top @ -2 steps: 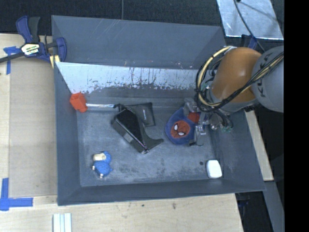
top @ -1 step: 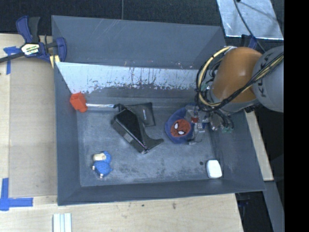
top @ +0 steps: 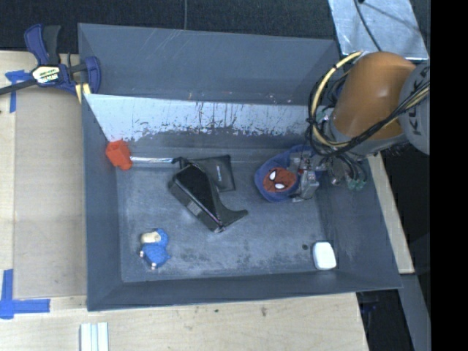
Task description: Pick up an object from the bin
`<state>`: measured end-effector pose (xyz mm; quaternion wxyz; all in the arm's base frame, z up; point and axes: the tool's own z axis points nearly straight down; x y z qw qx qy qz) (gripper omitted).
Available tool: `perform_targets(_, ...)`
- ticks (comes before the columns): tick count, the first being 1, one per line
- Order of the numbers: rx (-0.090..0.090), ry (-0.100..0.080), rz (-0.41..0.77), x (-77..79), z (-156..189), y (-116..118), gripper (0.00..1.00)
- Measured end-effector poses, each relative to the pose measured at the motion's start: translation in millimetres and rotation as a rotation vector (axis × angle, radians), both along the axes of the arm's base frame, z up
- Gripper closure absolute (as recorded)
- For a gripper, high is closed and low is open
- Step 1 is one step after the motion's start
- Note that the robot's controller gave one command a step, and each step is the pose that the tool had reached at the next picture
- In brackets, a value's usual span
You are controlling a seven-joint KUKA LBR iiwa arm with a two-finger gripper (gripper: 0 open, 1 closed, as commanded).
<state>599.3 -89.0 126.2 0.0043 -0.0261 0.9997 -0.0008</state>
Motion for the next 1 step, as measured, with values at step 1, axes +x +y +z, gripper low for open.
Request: perform_targets(1, 0.0, 0.001, 0.0, 1.6, 24.3, -0.2, 1.0)
